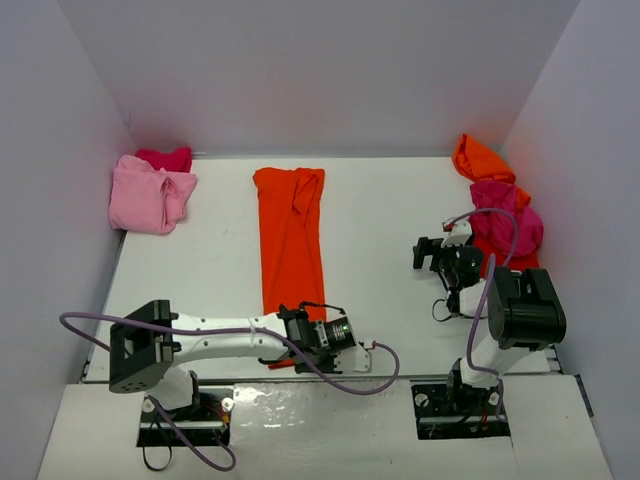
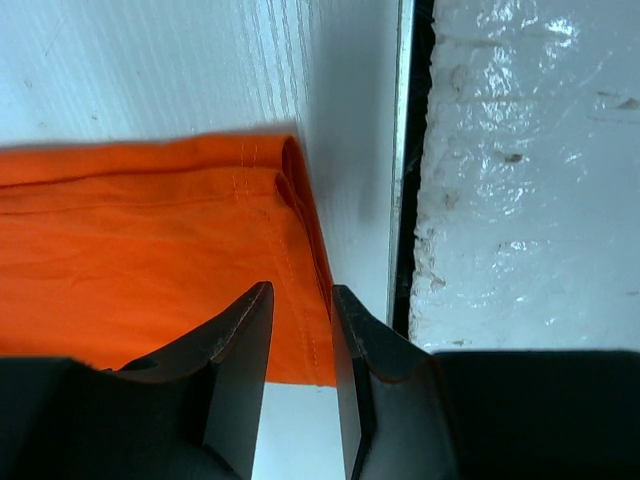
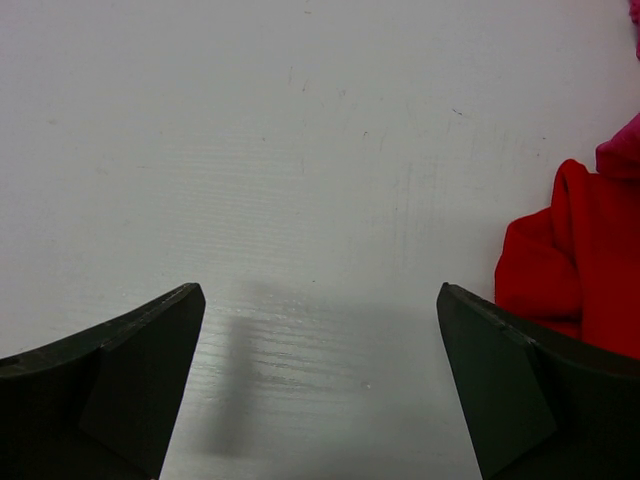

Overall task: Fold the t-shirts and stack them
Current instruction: Grab the bottom of the folded rectangular tshirt with left arm

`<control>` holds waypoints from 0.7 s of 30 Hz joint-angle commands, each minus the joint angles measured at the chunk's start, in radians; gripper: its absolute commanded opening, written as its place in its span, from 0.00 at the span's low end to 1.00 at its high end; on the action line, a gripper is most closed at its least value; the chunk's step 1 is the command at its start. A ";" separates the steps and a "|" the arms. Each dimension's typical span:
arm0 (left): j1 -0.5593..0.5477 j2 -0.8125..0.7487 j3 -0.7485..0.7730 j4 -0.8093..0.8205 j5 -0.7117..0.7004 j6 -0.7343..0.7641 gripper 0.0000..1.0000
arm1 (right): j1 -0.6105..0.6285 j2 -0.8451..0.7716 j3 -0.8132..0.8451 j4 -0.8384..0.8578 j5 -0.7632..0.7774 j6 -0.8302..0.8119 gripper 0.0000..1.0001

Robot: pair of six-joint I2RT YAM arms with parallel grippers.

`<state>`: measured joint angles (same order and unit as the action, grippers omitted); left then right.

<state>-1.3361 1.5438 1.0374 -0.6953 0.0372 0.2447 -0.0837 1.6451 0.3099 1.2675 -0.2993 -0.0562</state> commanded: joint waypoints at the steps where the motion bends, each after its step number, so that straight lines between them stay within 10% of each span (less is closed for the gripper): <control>1: -0.005 0.009 0.015 0.067 -0.004 -0.034 0.27 | 0.006 -0.025 0.023 0.182 0.015 -0.019 1.00; 21: -0.005 0.088 -0.026 0.148 -0.007 -0.054 0.26 | 0.006 -0.025 0.023 0.182 0.015 -0.019 1.00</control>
<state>-1.3361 1.6280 1.0033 -0.5862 0.0368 0.2092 -0.0837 1.6451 0.3099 1.2672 -0.2993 -0.0574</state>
